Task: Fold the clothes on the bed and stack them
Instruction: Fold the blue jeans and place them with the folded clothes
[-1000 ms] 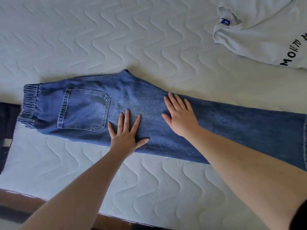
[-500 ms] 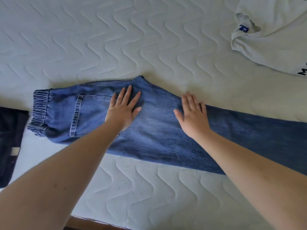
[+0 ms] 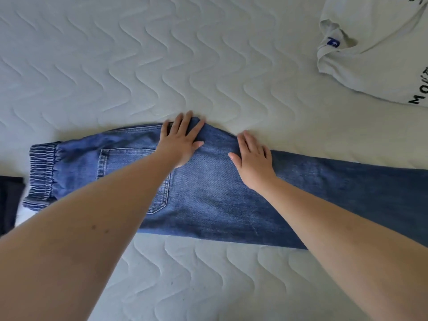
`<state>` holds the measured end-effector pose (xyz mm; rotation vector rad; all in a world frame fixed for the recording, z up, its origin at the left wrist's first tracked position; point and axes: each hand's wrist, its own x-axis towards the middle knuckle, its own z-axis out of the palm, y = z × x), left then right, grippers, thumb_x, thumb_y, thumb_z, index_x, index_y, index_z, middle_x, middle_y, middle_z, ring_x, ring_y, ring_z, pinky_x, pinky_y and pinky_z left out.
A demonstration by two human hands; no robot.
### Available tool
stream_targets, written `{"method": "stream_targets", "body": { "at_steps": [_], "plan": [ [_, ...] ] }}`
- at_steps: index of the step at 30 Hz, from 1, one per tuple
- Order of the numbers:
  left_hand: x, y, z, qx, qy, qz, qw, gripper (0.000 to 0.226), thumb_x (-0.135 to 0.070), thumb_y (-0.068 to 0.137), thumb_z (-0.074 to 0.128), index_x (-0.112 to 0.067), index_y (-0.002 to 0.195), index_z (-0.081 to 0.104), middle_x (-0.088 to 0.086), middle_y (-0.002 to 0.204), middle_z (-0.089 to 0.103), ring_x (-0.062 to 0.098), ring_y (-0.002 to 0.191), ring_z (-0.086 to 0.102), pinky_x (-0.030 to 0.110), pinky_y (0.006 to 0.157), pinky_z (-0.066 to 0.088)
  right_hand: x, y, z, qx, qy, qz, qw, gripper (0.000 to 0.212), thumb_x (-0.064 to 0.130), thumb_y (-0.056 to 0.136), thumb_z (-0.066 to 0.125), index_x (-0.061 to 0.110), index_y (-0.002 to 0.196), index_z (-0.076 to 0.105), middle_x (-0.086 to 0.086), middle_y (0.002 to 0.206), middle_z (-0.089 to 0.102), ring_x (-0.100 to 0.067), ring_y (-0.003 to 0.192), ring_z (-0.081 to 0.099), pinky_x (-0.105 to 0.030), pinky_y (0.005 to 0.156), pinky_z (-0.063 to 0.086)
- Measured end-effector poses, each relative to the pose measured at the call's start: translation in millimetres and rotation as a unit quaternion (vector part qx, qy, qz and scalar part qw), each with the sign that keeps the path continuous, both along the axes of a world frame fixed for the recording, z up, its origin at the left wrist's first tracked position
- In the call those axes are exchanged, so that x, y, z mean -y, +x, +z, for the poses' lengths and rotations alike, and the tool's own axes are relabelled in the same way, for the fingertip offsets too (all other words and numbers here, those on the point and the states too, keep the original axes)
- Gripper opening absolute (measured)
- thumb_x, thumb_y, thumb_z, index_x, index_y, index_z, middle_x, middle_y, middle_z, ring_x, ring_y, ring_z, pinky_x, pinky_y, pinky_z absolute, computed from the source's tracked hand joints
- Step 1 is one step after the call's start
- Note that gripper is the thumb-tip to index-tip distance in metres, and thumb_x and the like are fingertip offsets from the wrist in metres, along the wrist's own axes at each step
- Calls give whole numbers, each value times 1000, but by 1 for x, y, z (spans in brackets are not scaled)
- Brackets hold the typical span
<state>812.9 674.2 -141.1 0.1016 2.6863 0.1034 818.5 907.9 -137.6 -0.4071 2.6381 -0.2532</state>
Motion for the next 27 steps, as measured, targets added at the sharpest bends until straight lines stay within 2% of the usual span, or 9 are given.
{"method": "stream_targets", "body": {
  "at_steps": [2, 4, 9, 12, 18, 20, 22, 24, 27],
  "plan": [
    [0, -6, 8, -65, 34, 8, 997, 73, -49, 97, 48, -29, 156, 10, 10, 157, 25, 31, 143, 25, 50, 114, 19, 4, -7, 5, -53, -12, -14, 998, 57, 46, 101, 39, 17, 149, 32, -8, 149, 36, -30, 136, 34, -43, 109, 24],
    [0, -15, 18, -65, 65, 49, 995, 78, -40, 89, 65, -25, 153, 23, 9, 139, 46, 33, 129, 43, 49, 107, 28, 7, -16, 8, -46, -3, -9, 999, 53, 45, 95, 53, 19, 141, 42, -6, 132, 49, -29, 122, 45, -42, 100, 30],
    [4, -10, 42, -91, 129, 43, 987, 26, -15, 83, 69, -20, 109, 68, 7, 106, 60, 30, 103, 56, 41, 89, 43, 9, -23, 25, -57, -52, 49, 996, 31, 19, 87, 67, 20, 118, 62, -2, 98, 58, -27, 94, 57, -33, 78, 36],
    [7, 19, 54, -156, 163, -17, 974, 33, 8, 73, 63, -7, 101, 72, 17, 95, 60, 39, 91, 56, 44, 77, 47, 3, -5, 34, -93, -65, 108, 988, 53, -1, 83, 63, 21, 131, 59, -7, 94, 57, -27, 81, 55, -35, 74, 40],
    [9, 89, 51, -194, 118, -111, 968, 58, 23, 56, 74, 10, 112, 66, 25, 94, 60, 41, 79, 60, 44, 68, 57, -10, 25, 33, -176, -22, 166, 970, 75, -17, 71, 58, 19, 138, 54, -12, 91, 50, -28, 76, 49, -42, 74, 40],
    [6, 106, 43, -188, 86, -115, 972, 67, 24, 51, 77, 11, 115, 65, 25, 99, 62, 41, 84, 63, 43, 67, 59, -13, 29, 29, -198, -6, 171, 965, 76, -19, 69, 57, 17, 137, 55, -13, 92, 52, -30, 76, 49, -44, 74, 41],
    [0, 117, 33, -177, 64, -101, 977, 67, 17, 61, 77, 8, 125, 60, 28, 119, 59, 43, 104, 61, 45, 80, 59, -17, 36, 25, -199, 26, 164, 966, 72, -14, 75, 52, 15, 141, 50, -14, 101, 54, -33, 86, 51, -47, 82, 41],
    [-6, 126, 23, -120, 33, -60, 990, 68, -1, 84, 67, -11, 146, 43, 26, 150, 35, 43, 137, 35, 51, 106, 43, -21, 46, 21, -199, 51, 146, 968, 67, -7, 82, 48, 12, 146, 43, -15, 112, 55, -36, 98, 52, -49, 95, 39],
    [-9, 136, 10, -75, -43, -14, 996, 71, -32, 97, 49, -38, 155, 8, 19, 163, 2, 44, 148, 5, 55, 120, 10, -24, 66, 16, -182, 59, 124, 974, 69, 4, 84, 56, 11, 150, 36, -15, 128, 52, -34, 115, 51, -53, 108, 32]
  ]
}}
